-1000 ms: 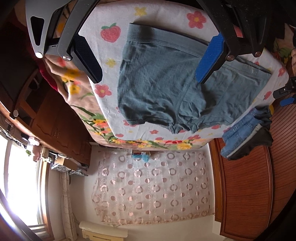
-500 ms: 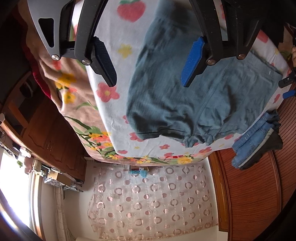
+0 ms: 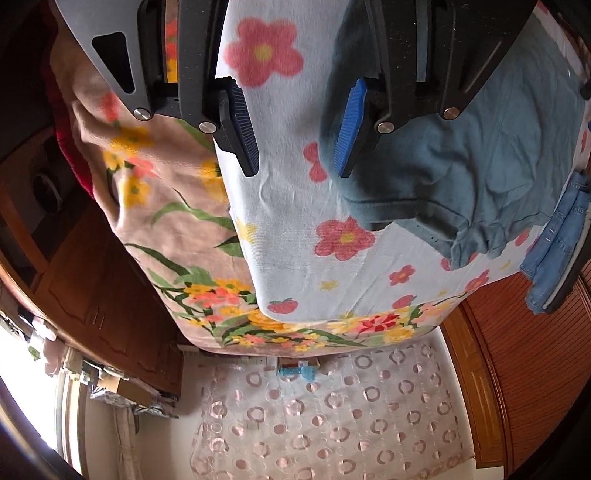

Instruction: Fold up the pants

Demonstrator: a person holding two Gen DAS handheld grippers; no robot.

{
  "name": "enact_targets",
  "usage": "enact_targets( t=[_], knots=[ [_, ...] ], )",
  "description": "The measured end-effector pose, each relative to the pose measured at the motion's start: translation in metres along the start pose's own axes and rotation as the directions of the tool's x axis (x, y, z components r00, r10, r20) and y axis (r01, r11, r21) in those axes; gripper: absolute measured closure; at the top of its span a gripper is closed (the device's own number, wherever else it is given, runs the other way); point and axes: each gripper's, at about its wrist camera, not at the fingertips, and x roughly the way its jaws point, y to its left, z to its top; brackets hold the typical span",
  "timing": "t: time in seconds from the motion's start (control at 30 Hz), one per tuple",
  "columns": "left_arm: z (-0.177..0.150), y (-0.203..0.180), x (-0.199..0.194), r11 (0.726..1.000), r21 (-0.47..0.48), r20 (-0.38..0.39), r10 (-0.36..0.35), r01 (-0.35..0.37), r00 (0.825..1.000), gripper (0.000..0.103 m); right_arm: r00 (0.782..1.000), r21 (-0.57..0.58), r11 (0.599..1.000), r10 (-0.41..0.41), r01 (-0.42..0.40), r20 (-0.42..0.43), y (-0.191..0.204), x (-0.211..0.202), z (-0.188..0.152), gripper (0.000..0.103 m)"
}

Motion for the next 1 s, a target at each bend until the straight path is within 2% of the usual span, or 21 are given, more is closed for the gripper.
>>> enact_targets(
  t=[0.27, 0.47, 0.53, 0.57, 0.67, 0.73, 0.8, 0.83, 0.93, 0.97, 1.0],
  knots=[
    [-0.006, 0.002, 0.004, 1.000, -0.004, -0.018, 0.001, -0.001, 1.000, 0.000, 0.999, -0.077, 0.996, 0.035, -0.038, -0.038, 0.024, -0.012, 0.000, 0.058],
    [-0.010, 0.006, 0.007, 1.000, -0.011, -0.027, -0.001, 0.001, 1.000, 0.000, 0.998, -0.111, 0.993, 0.026, -0.032, -0.059, 0.020, -0.017, 0.007, 0.059],
    [-0.010, 0.007, 0.008, 1.000, -0.013, -0.028, -0.002, 0.002, 1.000, 0.000, 0.998, -0.111, 0.993, 0.024, -0.030, -0.060, 0.021, -0.016, 0.014, 0.086],
    [-0.010, 0.007, 0.008, 1.000, -0.014, -0.029, -0.001, 0.000, 1.000, 0.000, 0.999, -0.120, 0.993, -0.008, 0.002, -0.048, 0.020, -0.018, 0.016, 0.098],
    [-0.011, 0.007, 0.006, 1.000, -0.015, -0.028, -0.001, 0.001, 1.000, 0.000, 0.994, -0.142, 0.984, -0.097, 0.105, 0.056, 0.020, -0.043, 0.017, 0.101],
    [-0.011, 0.008, 0.006, 1.000, -0.013, -0.029, 0.001, -0.002, 1.000, 0.000, 0.968, -0.135, 0.965, -0.208, 0.226, 0.138, 0.019, -0.066, 0.016, 0.102],
    [-0.011, 0.010, 0.006, 1.000, -0.023, -0.031, 0.000, -0.001, 1.000, 0.000, 0.961, -0.119, 0.959, -0.240, 0.257, 0.138, 0.014, -0.072, 0.016, 0.102],
    [-0.011, 0.010, 0.006, 1.000, -0.026, -0.030, -0.002, 0.001, 1.000, 0.000, 0.966, -0.101, 0.964, -0.235, 0.246, 0.110, 0.008, -0.072, 0.016, 0.102],
    [-0.012, 0.011, 0.004, 1.000, -0.028, -0.031, 0.004, -0.005, 1.000, 0.000, 0.978, -0.080, 0.979, -0.181, 0.189, 0.101, -0.001, -0.076, 0.012, 0.102],
    [-0.013, 0.012, 0.004, 1.000, -0.029, -0.032, 0.001, -0.002, 0.999, 0.001, 0.983, -0.078, 0.983, -0.157, 0.164, 0.091, 0.001, -0.077, 0.014, 0.099],
    [-0.013, 0.012, 0.003, 1.000, -0.027, -0.030, 0.000, -0.001, 1.000, 0.004, 0.991, -0.075, 0.990, -0.113, 0.119, 0.078, 0.001, -0.079, 0.011, 0.093]
  ],
)
